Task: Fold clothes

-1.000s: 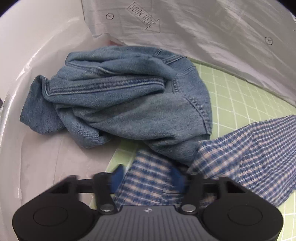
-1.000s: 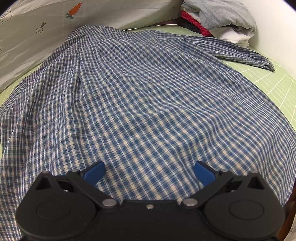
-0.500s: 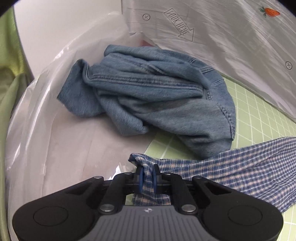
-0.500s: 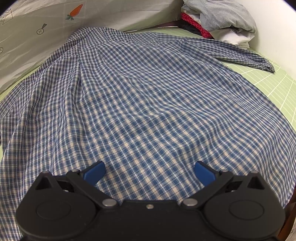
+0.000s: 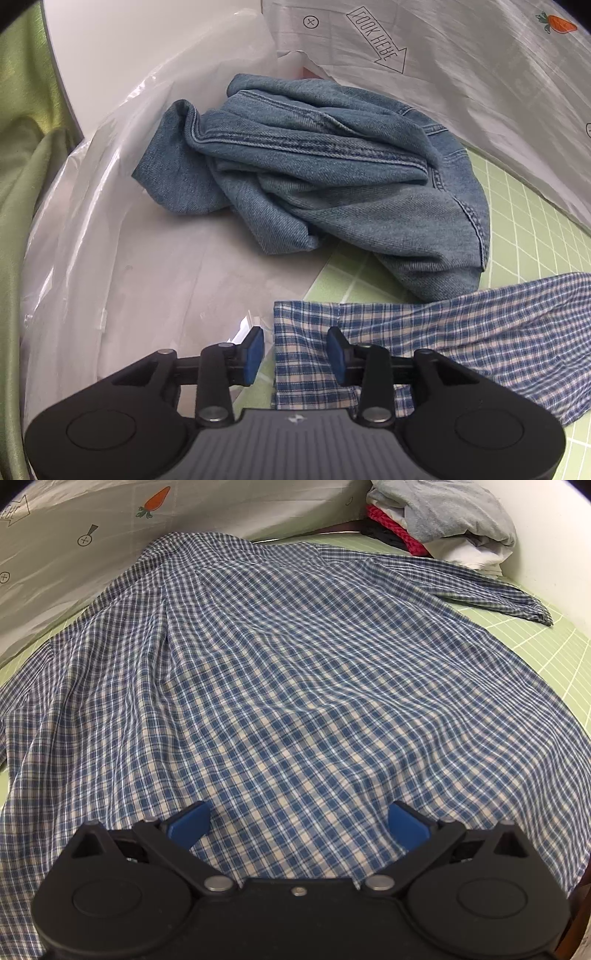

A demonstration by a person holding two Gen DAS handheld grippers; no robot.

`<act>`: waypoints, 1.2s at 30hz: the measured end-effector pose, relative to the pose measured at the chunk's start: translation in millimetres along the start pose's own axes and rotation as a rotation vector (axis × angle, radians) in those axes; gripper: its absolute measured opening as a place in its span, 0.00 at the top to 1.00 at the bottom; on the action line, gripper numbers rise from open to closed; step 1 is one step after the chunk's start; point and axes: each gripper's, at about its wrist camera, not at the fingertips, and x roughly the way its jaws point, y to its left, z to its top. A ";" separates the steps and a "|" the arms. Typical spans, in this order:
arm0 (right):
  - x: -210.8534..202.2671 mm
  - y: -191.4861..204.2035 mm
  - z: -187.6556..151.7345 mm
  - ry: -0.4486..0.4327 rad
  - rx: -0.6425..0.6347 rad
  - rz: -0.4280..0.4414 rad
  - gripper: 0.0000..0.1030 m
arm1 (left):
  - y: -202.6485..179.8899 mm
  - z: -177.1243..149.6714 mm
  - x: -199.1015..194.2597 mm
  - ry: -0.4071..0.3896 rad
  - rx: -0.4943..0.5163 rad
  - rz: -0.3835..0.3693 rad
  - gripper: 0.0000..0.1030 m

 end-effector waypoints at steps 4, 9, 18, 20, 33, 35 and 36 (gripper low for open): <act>-0.4 -2.5 -1.4 -0.007 -0.012 0.010 0.00 | 1.3 -2.5 -7.3 -0.002 -0.006 0.020 0.54; 0.8 -7.7 0.6 -0.011 -0.044 0.037 0.00 | 1.0 -8.2 -27.3 -0.043 -0.008 0.036 0.39; 7.9 -46.8 14.2 -0.005 -0.156 0.148 0.00 | -35.5 -45.5 -91.2 -0.130 0.095 -0.026 0.11; 10.4 -62.1 16.4 -0.006 -0.188 0.144 0.00 | -53.3 -60.2 -102.8 -0.127 0.132 -0.041 0.11; 31.6 -188.1 60.9 -0.013 -0.183 -0.061 0.01 | -157.5 -151.2 -162.8 -0.062 0.228 -0.082 0.11; 36.6 -209.4 68.9 -0.012 -0.177 -0.060 0.01 | -168.9 -161.7 -169.4 -0.055 0.237 -0.077 0.11; 38.3 -217.7 72.4 -0.014 -0.174 -0.060 0.01 | -174.2 -166.7 -172.4 -0.053 0.239 -0.072 0.11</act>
